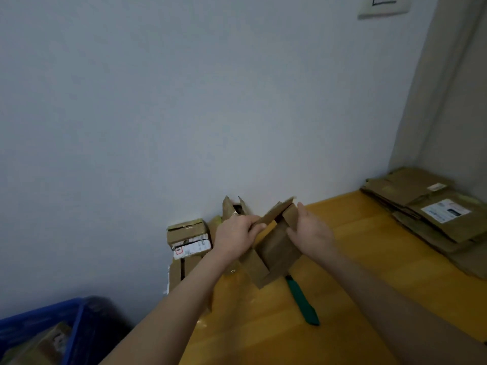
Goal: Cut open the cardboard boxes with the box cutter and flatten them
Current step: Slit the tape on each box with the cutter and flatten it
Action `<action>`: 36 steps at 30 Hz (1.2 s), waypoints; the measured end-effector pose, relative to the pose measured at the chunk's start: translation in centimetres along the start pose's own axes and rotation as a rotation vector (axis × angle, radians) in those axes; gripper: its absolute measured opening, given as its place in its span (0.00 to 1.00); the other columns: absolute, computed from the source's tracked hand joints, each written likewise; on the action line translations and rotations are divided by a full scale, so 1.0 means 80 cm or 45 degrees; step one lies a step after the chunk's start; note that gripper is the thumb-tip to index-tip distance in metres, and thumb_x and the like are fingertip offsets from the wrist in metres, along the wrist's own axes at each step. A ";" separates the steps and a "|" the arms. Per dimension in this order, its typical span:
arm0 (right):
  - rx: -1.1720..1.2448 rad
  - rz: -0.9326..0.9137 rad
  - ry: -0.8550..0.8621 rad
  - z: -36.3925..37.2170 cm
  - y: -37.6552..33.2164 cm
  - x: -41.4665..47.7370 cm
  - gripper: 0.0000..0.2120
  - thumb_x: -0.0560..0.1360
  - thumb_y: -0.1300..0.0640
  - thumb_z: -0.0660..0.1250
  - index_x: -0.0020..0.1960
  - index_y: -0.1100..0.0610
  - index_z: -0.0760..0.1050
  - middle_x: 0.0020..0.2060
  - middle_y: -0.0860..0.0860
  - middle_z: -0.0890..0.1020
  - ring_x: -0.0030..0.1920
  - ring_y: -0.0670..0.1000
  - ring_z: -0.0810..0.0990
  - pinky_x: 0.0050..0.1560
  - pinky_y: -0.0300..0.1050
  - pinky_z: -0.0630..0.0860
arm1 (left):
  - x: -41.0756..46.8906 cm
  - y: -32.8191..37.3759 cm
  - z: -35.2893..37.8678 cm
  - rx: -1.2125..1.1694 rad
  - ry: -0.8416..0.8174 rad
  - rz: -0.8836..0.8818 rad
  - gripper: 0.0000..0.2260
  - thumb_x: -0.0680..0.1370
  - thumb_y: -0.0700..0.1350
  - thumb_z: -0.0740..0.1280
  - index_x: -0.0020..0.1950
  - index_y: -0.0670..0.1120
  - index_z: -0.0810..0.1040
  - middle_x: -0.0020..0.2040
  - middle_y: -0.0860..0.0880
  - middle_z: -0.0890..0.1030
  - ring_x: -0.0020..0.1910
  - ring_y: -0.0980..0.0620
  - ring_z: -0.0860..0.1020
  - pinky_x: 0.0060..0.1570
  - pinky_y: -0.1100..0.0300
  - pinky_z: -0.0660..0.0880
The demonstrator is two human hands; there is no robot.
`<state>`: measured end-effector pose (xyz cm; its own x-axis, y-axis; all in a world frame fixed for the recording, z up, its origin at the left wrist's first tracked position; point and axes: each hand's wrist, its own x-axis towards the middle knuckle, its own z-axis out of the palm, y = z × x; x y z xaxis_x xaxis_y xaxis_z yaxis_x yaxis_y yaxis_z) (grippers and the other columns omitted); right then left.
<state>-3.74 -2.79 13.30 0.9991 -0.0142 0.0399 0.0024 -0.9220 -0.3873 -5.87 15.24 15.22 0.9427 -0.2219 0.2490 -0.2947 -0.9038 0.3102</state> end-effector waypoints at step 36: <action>1.762 0.329 -0.871 0.063 0.089 -0.009 0.33 0.66 0.55 0.69 0.71 0.52 0.68 0.65 0.51 0.75 0.61 0.55 0.76 0.58 0.51 0.74 | -0.042 -0.096 0.044 -1.778 -0.267 -1.175 0.23 0.74 0.46 0.70 0.68 0.42 0.72 0.52 0.42 0.82 0.48 0.45 0.81 0.43 0.52 0.78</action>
<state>-4.26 -7.41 5.89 0.8065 0.4162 -0.4200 -0.5138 0.1418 -0.8461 -6.22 21.63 8.77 0.8363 0.0133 -0.5481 0.5328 0.2160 0.8182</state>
